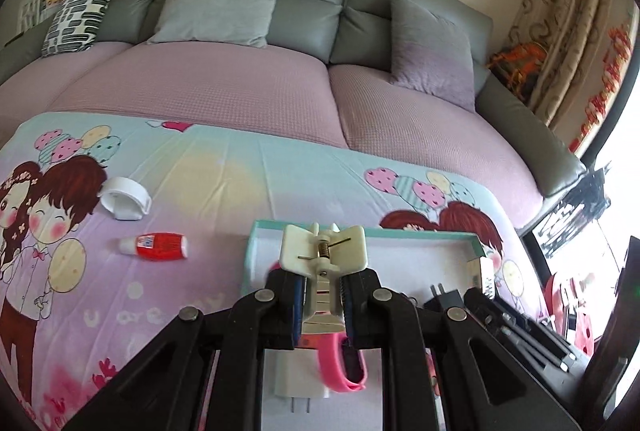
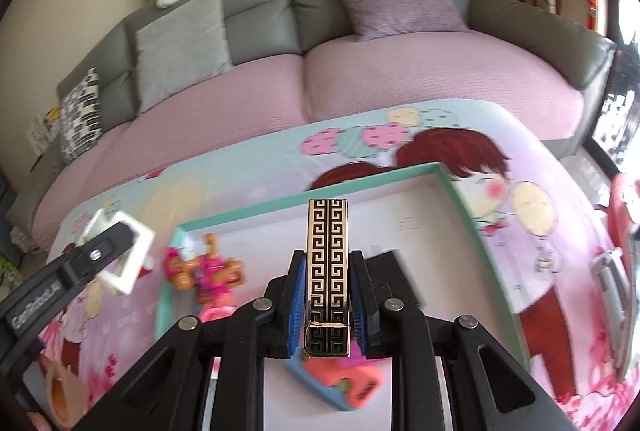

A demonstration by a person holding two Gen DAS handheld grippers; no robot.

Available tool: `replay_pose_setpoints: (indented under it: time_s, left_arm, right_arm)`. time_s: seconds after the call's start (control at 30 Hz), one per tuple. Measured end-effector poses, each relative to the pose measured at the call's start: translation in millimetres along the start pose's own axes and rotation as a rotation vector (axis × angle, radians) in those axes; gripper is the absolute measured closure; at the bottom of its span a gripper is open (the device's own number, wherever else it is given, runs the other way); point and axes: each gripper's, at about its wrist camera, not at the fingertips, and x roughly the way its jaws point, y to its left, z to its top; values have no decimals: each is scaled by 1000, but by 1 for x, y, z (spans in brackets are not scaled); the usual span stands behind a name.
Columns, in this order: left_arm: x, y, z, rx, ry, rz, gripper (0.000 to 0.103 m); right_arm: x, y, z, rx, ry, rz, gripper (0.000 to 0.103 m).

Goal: Organize rigid objects
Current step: 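Carry white hair clip in left tool while right tool carries gold case over box, then open left tool to drop hair clip in box while right tool releases gold case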

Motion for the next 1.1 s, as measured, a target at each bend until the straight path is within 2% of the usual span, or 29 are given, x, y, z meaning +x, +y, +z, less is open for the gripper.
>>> replay_pose_setpoints:
  time_s: [0.17,0.27,0.53,1.1]
  left_arm:
    - [10,-21,-7,52,37,-22,87]
    - [14,-32,-12,80,56,-33,87]
    - [26,-41,-19,105,102,-22,86]
    - [45,-39,-29,110,167,17,86]
  right_arm:
    - [4,-26,0,48,14,-59,81]
    - [4,-31,1,54,14,-63,81]
    - [6,-26,0,29,17,-38,81]
    - [28,-15,-5,-27,79,-50,81]
